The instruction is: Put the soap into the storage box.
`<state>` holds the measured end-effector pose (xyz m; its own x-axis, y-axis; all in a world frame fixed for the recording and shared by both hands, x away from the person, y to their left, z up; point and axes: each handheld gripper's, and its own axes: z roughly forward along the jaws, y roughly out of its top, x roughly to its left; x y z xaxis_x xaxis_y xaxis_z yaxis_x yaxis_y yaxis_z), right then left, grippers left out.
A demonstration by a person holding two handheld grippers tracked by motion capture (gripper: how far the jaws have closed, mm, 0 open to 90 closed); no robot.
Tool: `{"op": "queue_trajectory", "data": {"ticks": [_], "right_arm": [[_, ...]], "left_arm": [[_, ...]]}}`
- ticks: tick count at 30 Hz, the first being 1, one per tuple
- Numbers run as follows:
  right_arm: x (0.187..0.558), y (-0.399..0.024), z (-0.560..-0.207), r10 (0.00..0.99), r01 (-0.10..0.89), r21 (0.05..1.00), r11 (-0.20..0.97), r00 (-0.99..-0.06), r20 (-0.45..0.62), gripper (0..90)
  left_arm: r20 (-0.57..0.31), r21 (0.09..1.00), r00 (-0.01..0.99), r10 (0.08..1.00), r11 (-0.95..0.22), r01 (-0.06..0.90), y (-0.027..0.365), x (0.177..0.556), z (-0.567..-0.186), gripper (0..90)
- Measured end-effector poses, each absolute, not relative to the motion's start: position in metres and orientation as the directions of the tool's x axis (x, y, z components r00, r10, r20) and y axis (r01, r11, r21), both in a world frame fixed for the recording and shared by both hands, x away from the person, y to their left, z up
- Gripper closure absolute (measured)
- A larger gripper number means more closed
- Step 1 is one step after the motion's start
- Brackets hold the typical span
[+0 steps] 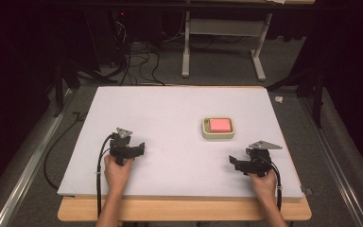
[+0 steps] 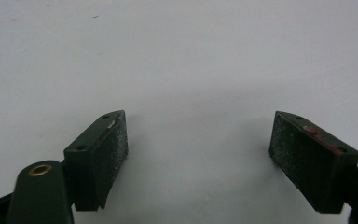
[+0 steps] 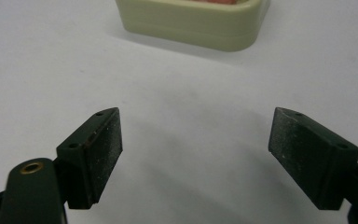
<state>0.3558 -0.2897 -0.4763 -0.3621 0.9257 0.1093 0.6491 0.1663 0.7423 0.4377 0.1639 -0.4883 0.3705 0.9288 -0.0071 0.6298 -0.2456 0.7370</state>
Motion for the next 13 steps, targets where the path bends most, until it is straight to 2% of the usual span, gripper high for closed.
{"op": "queue_trajectory", "data": {"ticks": [11,13], "right_arm": [[0.358,-0.277,-0.482,0.933,0.662,0.701,0.267,-0.358,-0.017,17.3],[0.358,-0.278,-0.482,0.934,0.662,0.703,0.259,-0.358,-0.007,17.3]], "left_arm": [[-0.007,0.737,0.371,0.929,-0.246,0.63,0.164,0.438,-0.488,20.0],[-0.007,0.737,0.371,0.929,-0.246,0.63,0.164,0.438,-0.488,20.0]]}}
